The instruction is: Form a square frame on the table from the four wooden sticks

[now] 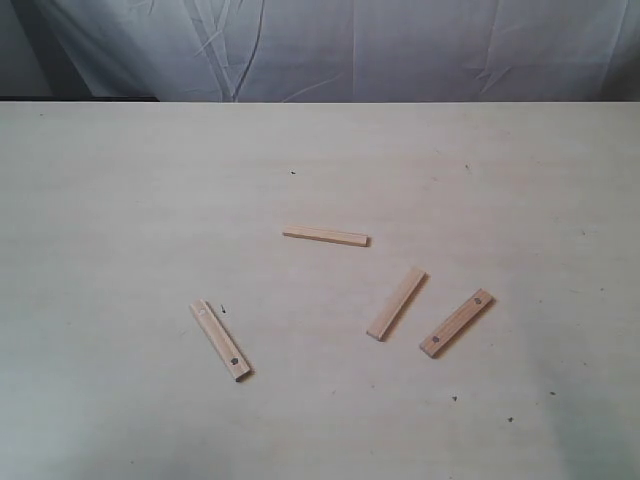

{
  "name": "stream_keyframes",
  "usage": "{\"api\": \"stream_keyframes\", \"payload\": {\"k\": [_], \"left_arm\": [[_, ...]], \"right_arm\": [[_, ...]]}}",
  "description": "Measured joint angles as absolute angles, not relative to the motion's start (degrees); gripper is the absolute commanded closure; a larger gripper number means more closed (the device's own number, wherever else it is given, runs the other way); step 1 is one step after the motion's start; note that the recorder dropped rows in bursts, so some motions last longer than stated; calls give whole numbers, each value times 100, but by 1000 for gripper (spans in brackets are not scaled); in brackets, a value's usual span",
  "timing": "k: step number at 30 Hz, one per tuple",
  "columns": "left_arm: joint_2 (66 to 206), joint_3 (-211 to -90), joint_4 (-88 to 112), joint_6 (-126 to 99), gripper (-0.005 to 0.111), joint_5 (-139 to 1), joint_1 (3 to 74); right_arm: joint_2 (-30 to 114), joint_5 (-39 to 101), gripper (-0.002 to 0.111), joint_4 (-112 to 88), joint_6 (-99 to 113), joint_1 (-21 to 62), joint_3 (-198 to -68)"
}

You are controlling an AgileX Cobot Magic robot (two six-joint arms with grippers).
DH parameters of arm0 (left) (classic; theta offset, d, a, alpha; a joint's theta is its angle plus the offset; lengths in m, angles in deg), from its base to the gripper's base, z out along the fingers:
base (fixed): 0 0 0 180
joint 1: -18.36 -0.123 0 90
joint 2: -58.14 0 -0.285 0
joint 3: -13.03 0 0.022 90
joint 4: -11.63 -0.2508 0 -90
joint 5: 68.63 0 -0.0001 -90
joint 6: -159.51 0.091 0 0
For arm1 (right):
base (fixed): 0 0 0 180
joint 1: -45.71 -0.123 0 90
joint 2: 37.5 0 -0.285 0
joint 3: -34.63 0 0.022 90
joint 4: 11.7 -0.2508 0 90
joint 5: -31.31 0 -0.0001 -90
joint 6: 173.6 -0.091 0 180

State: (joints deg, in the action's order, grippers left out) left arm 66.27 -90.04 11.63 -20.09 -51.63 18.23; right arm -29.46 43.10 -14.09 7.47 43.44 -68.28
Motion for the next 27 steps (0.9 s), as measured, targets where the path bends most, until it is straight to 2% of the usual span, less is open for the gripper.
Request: {"api": "stream_keyframes", "payload": {"k": [6,12,20,27], "left_arm": [[6627,-9004,1163,-2009,106,-5163,1823],[6627,-9004,1163,-2009,106,-5163,1823],[6627,-9004,1163,-2009,106,-5163,1823],[6627,-9004,1163,-2009,106,-5163,1823]], "right_arm": [[-2946,4451,109,-1857,781,4344,-6842],[-2434,2935,109,-2118,938,4344,-7830],[-234,85,109,-2328,938,4344,-9665],[1408,-413,109,-2833,921,4344,-9886]]}}
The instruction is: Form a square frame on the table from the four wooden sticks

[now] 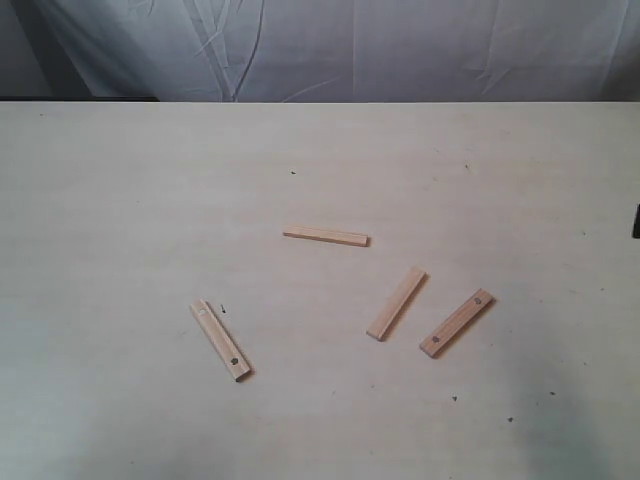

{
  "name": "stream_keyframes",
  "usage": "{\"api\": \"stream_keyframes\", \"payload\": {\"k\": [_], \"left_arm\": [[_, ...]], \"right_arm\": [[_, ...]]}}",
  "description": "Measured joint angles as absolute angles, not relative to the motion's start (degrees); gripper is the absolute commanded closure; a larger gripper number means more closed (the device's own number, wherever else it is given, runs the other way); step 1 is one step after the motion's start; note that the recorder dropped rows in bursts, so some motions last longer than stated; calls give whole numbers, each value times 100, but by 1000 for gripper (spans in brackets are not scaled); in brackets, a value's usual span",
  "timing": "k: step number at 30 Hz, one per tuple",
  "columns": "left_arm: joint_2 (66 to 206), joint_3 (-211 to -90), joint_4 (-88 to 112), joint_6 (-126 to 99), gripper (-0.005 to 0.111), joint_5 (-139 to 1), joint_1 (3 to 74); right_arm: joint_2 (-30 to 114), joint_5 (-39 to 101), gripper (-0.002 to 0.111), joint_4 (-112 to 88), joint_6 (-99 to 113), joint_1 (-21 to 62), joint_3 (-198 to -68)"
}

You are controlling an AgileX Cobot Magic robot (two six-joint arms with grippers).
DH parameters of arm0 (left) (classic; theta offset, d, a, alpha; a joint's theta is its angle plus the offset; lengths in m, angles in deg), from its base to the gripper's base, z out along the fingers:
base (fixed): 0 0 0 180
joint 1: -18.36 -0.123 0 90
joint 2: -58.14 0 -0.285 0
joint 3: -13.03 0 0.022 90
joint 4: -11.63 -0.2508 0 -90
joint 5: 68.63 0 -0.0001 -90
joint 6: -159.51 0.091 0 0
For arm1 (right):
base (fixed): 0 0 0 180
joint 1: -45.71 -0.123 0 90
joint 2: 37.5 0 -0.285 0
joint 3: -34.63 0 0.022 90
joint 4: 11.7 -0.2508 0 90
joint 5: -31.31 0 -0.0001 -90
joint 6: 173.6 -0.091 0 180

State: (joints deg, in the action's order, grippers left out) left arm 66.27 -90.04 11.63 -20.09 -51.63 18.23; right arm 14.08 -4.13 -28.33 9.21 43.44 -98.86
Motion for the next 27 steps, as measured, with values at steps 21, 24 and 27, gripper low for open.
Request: {"api": "stream_keyframes", "payload": {"k": [21,24,27], "left_arm": [[6627,-9000,1062,-1996,106,-5189,1823],[6627,-8991,1020,-1986,106,-5698,1823],[6627,-8991,1031,-1986,106,-6263,1823]], "right_arm": [[4004,-732,109,-2917,1039,4279,-10508],[4013,-868,109,-2767,1157,4279,-10822],[4013,-816,109,-2834,1179,4279,-10938]]}}
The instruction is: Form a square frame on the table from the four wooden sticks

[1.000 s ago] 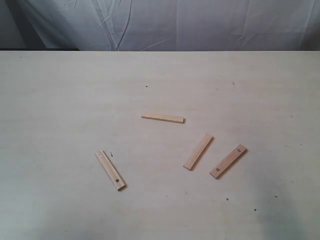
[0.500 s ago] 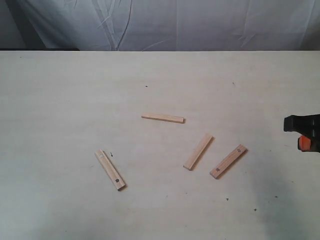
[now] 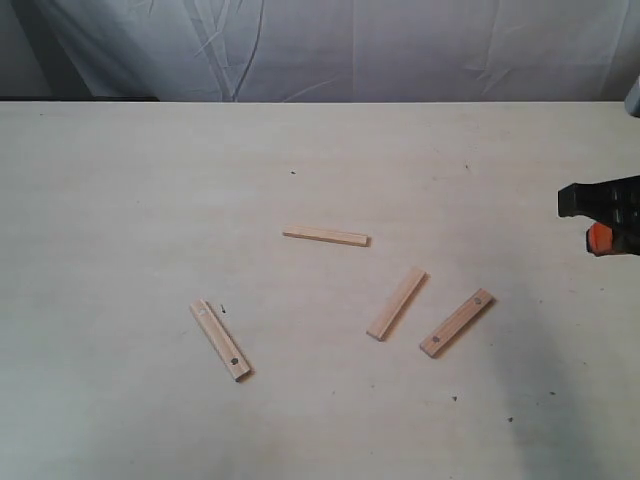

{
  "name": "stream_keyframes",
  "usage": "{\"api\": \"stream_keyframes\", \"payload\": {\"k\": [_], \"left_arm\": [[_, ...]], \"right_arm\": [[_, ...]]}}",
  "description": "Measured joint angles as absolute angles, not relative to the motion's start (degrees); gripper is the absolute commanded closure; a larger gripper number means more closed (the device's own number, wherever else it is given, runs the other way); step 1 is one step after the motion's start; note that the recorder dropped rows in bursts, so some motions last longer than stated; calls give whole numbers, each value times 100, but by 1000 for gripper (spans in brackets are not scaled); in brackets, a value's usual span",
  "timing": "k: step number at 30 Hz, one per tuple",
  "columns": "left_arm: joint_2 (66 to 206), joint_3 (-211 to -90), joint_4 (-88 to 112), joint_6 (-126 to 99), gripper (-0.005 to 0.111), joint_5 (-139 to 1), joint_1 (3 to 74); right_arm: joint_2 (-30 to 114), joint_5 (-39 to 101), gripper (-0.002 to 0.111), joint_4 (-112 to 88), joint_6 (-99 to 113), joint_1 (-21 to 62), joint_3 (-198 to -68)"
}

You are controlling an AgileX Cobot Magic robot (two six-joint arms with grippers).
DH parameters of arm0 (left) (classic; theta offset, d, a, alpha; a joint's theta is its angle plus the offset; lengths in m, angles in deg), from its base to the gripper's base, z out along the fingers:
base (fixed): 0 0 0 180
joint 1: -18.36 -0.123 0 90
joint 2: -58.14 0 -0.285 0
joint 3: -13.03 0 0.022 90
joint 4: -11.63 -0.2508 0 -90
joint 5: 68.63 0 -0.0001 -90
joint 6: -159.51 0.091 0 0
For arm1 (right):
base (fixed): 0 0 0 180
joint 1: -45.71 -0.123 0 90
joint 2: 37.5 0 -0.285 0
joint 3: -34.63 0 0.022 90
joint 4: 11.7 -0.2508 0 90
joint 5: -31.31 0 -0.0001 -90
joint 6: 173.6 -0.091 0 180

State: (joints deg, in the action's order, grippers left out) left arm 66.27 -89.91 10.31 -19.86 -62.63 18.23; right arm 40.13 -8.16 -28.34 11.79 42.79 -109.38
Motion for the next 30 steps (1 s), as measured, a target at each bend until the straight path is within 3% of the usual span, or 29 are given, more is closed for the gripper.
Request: {"api": "stream_keyframes", "payload": {"k": [6,14,21,30], "left_arm": [[6627,-8991,1031,-2049,106,-7694,1823],[6614,-9053,1883,-2670,107,-8179,1823],[7833,-10783,1365,-2623,107,-5927,1823],[10971,-12722,1737,-1048,107,-3236,1823]], "right_arm": [[4013,-638,109,-2870,1191,4279,-10874],[4013,-775,109,-2870,1201,4279,-10860],[4013,-823,109,-2870,1201,4279,-10860],[4013,-668,109,-3053,1201,4279,-10860]]}}
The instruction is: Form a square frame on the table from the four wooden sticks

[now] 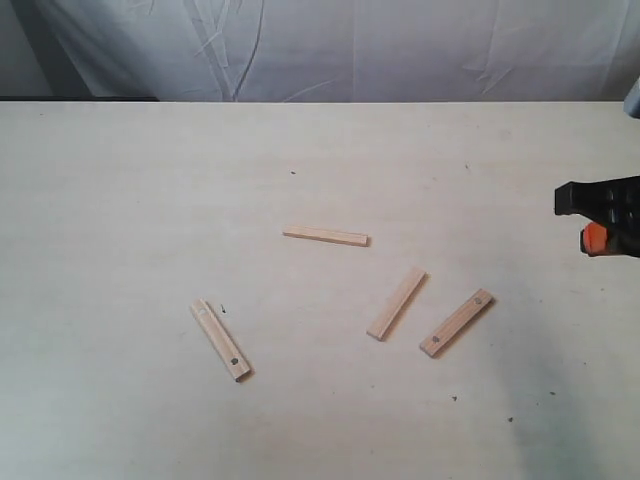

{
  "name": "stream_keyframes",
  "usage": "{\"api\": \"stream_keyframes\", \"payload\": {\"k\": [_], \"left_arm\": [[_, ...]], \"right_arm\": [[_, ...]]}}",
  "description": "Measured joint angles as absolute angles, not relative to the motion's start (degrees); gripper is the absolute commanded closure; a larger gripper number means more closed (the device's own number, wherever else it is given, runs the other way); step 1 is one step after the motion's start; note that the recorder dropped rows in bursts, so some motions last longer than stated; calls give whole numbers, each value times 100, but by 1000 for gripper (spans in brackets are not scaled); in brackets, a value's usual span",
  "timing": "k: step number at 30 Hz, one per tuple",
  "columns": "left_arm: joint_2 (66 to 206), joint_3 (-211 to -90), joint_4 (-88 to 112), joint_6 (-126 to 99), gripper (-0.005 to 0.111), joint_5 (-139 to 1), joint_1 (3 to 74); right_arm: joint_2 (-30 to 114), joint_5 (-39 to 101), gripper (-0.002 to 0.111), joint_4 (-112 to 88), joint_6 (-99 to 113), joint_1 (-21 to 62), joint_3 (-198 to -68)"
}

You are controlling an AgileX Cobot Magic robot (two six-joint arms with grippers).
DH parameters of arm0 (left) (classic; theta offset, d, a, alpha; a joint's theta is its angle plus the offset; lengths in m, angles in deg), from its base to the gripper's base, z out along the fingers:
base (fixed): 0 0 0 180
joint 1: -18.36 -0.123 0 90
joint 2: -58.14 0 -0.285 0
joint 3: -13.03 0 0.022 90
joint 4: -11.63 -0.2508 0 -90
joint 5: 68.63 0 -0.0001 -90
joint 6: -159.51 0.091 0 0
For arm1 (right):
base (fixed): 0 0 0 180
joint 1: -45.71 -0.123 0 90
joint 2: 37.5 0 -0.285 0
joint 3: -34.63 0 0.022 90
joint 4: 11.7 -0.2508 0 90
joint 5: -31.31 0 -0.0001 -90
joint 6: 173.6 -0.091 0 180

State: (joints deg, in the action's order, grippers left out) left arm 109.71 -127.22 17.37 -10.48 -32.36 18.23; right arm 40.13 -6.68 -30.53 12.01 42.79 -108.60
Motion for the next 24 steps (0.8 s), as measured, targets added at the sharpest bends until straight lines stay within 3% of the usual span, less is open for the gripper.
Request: {"api": "stream_keyframes", "payload": {"k": [8,16,24], "left_arm": [[13570,-13376,3705,843,107,-3102,2058],[15301,-14380,3969,649,107,-3462,3804],[16941,-16077,2441,-1198,107,-3223,5290]], "right_arm": [[4013,-675,109,-3245,1201,4279,-10860],[4013,-675,109,-3320,1201,4279,-10860],[4013,-507,109,-3609,1201,4279,-10860]]}}
